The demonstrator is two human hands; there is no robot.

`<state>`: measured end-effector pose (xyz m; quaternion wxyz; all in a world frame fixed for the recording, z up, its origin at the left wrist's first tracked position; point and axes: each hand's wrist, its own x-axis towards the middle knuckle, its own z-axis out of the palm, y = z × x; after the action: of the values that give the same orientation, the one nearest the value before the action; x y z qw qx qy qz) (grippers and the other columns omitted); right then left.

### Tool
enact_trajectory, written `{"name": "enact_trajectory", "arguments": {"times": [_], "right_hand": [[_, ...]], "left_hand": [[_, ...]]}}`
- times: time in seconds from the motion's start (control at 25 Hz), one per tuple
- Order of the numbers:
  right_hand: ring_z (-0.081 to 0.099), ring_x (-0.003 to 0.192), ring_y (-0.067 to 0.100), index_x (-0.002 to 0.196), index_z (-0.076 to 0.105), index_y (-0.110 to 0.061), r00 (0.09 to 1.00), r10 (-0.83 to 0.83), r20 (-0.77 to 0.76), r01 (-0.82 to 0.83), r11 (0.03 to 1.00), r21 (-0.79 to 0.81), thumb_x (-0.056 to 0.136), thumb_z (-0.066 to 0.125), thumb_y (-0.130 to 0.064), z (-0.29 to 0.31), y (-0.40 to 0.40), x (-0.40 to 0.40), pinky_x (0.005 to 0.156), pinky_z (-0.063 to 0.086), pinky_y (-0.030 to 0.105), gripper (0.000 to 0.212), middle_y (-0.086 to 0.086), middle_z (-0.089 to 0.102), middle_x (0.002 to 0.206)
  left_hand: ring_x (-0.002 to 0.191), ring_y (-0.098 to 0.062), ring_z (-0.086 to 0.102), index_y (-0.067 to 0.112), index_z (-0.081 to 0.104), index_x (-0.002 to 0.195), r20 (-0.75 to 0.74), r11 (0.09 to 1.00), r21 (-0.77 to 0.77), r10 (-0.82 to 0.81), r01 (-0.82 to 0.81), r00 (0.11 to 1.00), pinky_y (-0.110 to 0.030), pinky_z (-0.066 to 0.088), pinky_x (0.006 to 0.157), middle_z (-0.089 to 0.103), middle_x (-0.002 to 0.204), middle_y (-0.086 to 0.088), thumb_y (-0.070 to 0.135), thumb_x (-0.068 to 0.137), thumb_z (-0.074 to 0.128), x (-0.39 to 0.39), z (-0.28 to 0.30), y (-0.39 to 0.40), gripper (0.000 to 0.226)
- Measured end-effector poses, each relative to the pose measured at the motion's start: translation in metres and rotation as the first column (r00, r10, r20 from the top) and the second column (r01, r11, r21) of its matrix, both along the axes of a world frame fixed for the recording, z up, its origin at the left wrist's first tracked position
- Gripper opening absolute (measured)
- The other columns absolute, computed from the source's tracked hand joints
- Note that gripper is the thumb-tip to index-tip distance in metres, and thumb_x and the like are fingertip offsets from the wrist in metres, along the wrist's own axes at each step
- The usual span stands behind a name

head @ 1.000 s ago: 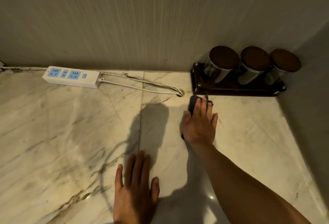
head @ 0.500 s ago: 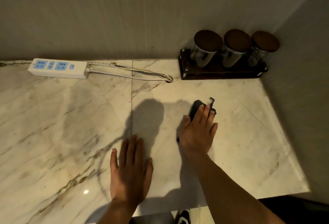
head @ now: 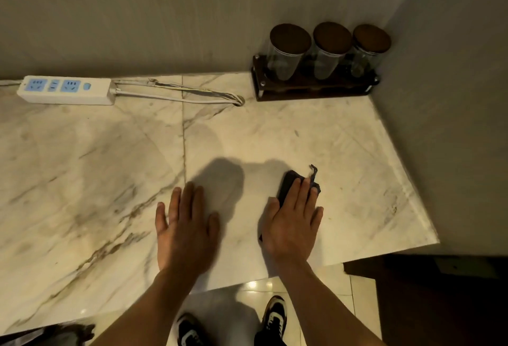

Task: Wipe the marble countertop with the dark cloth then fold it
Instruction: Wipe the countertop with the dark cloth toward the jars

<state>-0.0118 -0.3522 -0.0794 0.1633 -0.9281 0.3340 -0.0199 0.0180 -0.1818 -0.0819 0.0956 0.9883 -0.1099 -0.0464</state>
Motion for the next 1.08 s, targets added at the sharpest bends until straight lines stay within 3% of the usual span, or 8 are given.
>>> {"name": "enact_trajectory", "arguments": {"times": [0.12,0.24,0.44,0.52,0.64,0.8,0.92,1.08], "right_hand": [[-0.001,0.147,0.023,0.152,0.006,-0.010,1.000,0.018,0.004,-0.018,1.000,-0.010,0.095,0.013,-0.043,-0.002,0.005,-0.021,0.118,0.002,0.047,0.066,0.009,0.008,0.161],[0.004,0.147,0.024,0.152,0.012,-0.010,0.998,0.070,0.006,-0.069,0.997,-0.036,0.096,0.020,-0.042,-0.004,0.007,-0.041,0.118,0.007,0.048,0.065,0.008,0.009,0.160],[0.005,0.147,0.025,0.150,0.012,-0.010,0.944,0.328,-0.025,-0.329,0.942,-0.072,0.098,0.022,-0.044,-0.002,-0.018,-0.061,0.117,0.003,0.043,0.063,0.009,0.011,0.159],[0.001,0.147,0.024,0.150,0.008,-0.011,0.866,0.495,-0.066,-0.499,0.863,-0.074,0.098,0.019,-0.046,0.002,-0.038,-0.064,0.116,0.002,0.042,0.063,0.008,0.008,0.159],[-0.001,0.147,0.021,0.150,0.009,-0.012,0.667,0.729,-0.155,-0.744,0.661,-0.098,0.100,0.018,-0.048,0.007,-0.074,-0.058,0.116,0.006,0.042,0.063,0.009,0.013,0.159],[0.001,0.148,0.021,0.152,0.012,-0.014,0.457,0.859,-0.231,-0.889,0.449,-0.089,0.100,0.022,-0.047,0.011,-0.107,-0.037,0.117,0.010,0.043,0.062,0.006,0.010,0.160],[-0.001,0.147,0.018,0.152,0.011,-0.017,0.406,0.877,-0.257,-0.914,0.397,-0.086,0.100,0.024,-0.046,0.011,-0.118,-0.019,0.117,0.008,0.043,0.061,0.003,0.007,0.160],[-0.005,0.147,0.016,0.151,0.004,-0.020,0.406,0.870,-0.278,-0.913,0.402,-0.076,0.099,0.021,-0.048,0.011,-0.130,0.014,0.117,0.005,0.043,0.061,0.000,0.002,0.160]], "left_hand": [[0.148,-0.027,0.011,0.014,0.023,0.151,-0.011,0.999,-0.048,0.009,-0.010,1.000,-0.051,-0.002,0.119,0.023,0.159,-0.010,0.050,0.096,0.018,0.000,0.000,0.000,0.065],[0.147,-0.030,0.015,0.011,0.031,0.147,0.024,0.997,-0.075,0.007,-0.005,1.000,-0.053,0.004,0.118,0.028,0.157,-0.012,0.049,0.096,0.021,0.001,-0.003,0.000,0.065],[0.144,-0.035,0.020,0.009,0.038,0.141,0.033,0.995,-0.098,0.007,-0.004,0.999,-0.055,0.007,0.117,0.034,0.153,-0.016,0.043,0.094,0.025,0.001,0.002,-0.003,0.060],[0.140,-0.035,0.027,0.010,0.043,0.136,0.040,0.993,-0.117,-0.007,0.011,0.999,-0.056,0.011,0.116,0.039,0.148,-0.016,0.039,0.094,0.028,0.002,0.010,-0.016,0.053],[0.133,-0.037,0.037,0.007,0.046,0.133,0.046,0.990,-0.121,-0.061,0.066,0.997,-0.062,0.022,0.111,0.045,0.142,-0.017,0.034,0.092,0.036,0.000,0.014,-0.044,0.050],[0.140,-0.038,0.031,0.007,0.036,0.144,0.009,0.990,-0.126,-0.065,0.065,0.998,-0.061,0.020,0.113,0.037,0.151,-0.019,0.037,0.096,0.029,-0.004,0.003,-0.066,0.057],[0.143,-0.036,0.026,0.010,0.030,0.148,-0.016,0.995,-0.090,-0.046,0.044,0.999,-0.061,0.019,0.114,0.031,0.155,-0.018,0.041,0.098,0.024,-0.003,-0.004,-0.071,0.060],[0.143,-0.035,0.025,0.010,0.031,0.148,-0.018,0.999,-0.011,-0.049,0.049,0.999,-0.062,0.019,0.113,0.030,0.155,-0.017,0.043,0.098,0.027,-0.003,-0.007,-0.073,0.061]]}}
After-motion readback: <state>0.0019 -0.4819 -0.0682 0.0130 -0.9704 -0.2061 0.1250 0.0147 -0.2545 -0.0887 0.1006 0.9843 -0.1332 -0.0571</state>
